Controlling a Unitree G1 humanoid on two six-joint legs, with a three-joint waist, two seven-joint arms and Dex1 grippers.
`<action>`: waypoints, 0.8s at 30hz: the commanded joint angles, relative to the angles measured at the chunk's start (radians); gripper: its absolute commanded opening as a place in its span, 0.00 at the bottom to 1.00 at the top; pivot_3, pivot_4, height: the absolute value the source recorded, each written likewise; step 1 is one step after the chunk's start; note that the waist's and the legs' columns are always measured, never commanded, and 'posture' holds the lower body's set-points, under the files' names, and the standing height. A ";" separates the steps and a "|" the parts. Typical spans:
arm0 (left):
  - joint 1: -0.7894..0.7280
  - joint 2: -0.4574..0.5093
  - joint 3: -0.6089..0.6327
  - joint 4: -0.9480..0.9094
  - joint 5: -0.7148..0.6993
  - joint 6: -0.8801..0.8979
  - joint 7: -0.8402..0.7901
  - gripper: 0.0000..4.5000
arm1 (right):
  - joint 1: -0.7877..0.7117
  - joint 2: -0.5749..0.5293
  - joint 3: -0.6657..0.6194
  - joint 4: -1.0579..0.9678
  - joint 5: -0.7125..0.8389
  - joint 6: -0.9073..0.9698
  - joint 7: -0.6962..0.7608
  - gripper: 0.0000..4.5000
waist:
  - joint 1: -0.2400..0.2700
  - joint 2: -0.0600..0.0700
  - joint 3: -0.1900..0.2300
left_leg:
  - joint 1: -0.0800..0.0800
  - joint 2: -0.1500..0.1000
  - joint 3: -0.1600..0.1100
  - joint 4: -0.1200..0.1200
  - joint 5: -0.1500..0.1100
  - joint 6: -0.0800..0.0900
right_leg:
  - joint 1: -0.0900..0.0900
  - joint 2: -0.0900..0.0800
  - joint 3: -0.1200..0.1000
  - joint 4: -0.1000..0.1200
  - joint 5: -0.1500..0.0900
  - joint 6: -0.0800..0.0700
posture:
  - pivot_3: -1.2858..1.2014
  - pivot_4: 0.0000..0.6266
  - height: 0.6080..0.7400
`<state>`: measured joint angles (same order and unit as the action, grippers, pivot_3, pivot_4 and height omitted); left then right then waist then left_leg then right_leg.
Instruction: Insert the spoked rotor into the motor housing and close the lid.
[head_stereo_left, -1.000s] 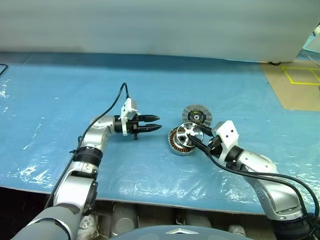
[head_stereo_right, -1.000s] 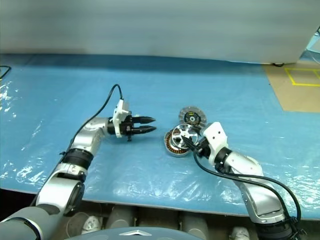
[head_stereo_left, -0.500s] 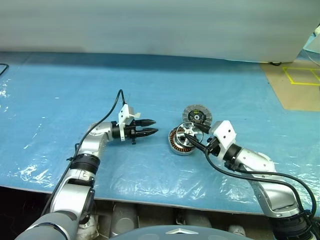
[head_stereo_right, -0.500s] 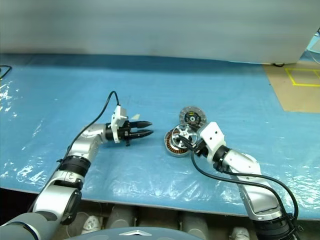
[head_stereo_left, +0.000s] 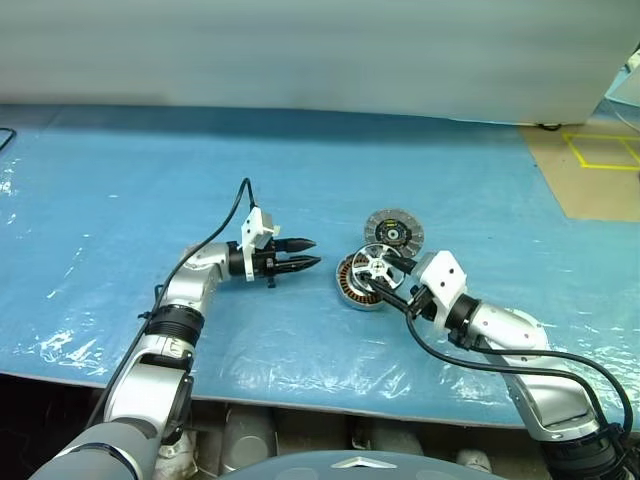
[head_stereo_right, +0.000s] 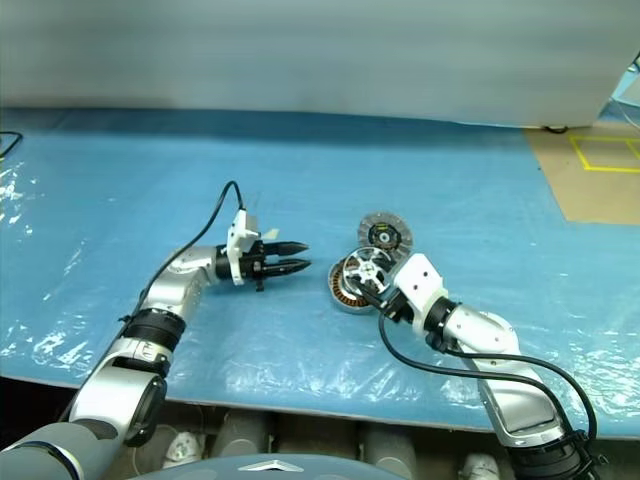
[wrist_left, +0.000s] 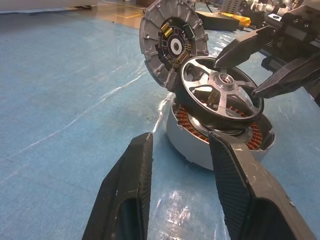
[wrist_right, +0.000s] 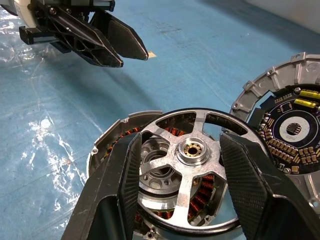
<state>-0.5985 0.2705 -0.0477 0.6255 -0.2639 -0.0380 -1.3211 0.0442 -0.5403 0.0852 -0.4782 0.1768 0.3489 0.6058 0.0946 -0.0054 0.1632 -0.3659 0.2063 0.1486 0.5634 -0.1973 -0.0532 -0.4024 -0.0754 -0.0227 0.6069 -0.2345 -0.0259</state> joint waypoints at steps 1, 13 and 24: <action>-0.007 0.004 0.002 -0.010 -0.006 -0.018 0.006 0.41 | -0.014 -0.002 0.003 -0.004 -0.006 -0.008 0.004 0.58 | 0.000 0.000 0.000 | 0.000 0.000 0.000 0.000 0.000 0.000 | 0.000 0.000 0.000 0.000 0.000 0.000 | 0.52 0.24 1.00; -0.003 0.004 -0.002 -0.025 -0.007 -0.017 0.018 0.41 | -0.021 0.001 0.001 0.003 -0.019 -0.002 -0.004 0.00 | -0.001 0.000 0.000 | 0.000 0.000 0.000 0.000 0.000 0.000 | 0.000 0.000 0.000 0.001 0.000 0.000 | 0.52 0.24 1.00; -0.008 0.000 -0.006 -0.008 -0.001 -0.024 0.019 0.41 | -0.021 0.000 -0.004 -0.006 -0.016 -0.014 0.008 0.10 | 0.000 0.000 0.000 | 0.000 0.000 0.000 0.001 0.000 0.000 | 0.000 0.000 0.000 0.001 -0.001 -0.001 | 0.52 0.24 1.00</action>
<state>-0.5980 0.2707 -0.0509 0.6255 -0.2623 -0.0438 -1.3034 0.0186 -0.5352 0.0833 -0.4618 0.1592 0.3477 0.6091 0.0941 -0.0053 0.1631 -0.3656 0.2064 0.1487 0.5640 -0.1973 -0.0532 -0.4023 -0.0753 -0.0225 0.6075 -0.2352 -0.0272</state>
